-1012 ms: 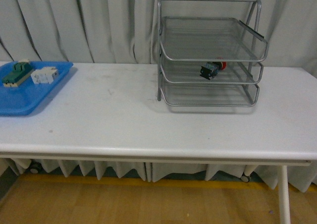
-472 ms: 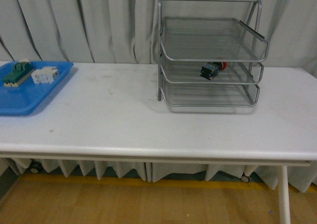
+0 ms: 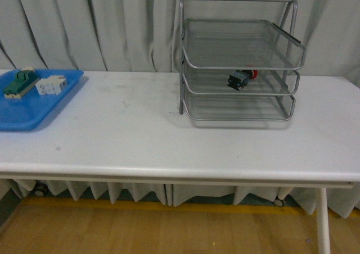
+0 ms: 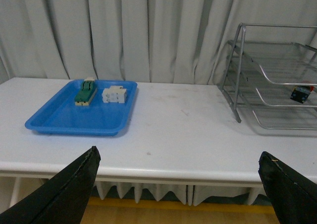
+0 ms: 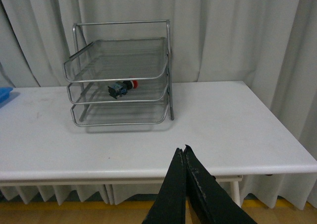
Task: Place button on rack with both arms
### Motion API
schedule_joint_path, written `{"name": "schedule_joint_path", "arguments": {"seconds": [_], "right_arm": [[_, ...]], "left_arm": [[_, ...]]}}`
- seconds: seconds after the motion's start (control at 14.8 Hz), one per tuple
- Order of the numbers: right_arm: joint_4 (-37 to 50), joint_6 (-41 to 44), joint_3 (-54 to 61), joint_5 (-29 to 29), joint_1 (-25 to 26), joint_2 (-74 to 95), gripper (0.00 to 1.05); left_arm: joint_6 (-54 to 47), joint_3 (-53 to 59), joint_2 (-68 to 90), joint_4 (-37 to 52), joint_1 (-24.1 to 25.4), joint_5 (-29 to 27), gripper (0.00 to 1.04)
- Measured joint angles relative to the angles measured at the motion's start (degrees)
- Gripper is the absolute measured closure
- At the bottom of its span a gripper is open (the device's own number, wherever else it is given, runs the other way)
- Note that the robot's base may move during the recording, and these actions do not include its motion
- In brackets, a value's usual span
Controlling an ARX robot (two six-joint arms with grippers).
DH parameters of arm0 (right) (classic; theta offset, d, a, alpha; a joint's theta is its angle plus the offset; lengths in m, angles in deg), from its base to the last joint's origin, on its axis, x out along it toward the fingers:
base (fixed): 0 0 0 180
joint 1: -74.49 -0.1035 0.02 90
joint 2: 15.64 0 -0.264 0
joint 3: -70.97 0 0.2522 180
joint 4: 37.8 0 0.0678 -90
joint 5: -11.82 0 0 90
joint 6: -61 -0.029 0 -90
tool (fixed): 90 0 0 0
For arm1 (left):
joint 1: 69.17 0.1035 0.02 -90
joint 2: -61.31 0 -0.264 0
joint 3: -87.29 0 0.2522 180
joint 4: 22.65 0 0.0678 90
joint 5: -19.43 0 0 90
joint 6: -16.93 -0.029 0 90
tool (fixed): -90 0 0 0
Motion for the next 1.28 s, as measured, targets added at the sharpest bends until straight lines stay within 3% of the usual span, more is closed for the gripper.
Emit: {"name": "schedule_joint_path", "arguments": {"seconds": [0.14,0.2,0.4,0.68,1.28], "right_arm": [[-0.13,0.00,0.00,0.00,0.00,0.00,1.03],[-0.13,0.09,0.00,0.00,0.00,0.00,0.94],[-0.13,0.09,0.00,0.00,0.00,0.00,0.54],[-0.13,0.09,0.00,0.00,0.00,0.00,0.08],[-0.13,0.09,0.00,0.00,0.00,0.00,0.06]], "left_arm": [[0.00,0.00,0.00,0.02,0.00,0.02,0.07],[0.00,0.00,0.00,0.02,0.00,0.02,0.07],[0.00,0.00,0.00,0.02,0.00,0.02,0.07],[0.00,0.00,0.00,0.02,0.00,0.02,0.07],[0.00,0.00,0.00,0.02,0.00,0.04,0.07]]}}
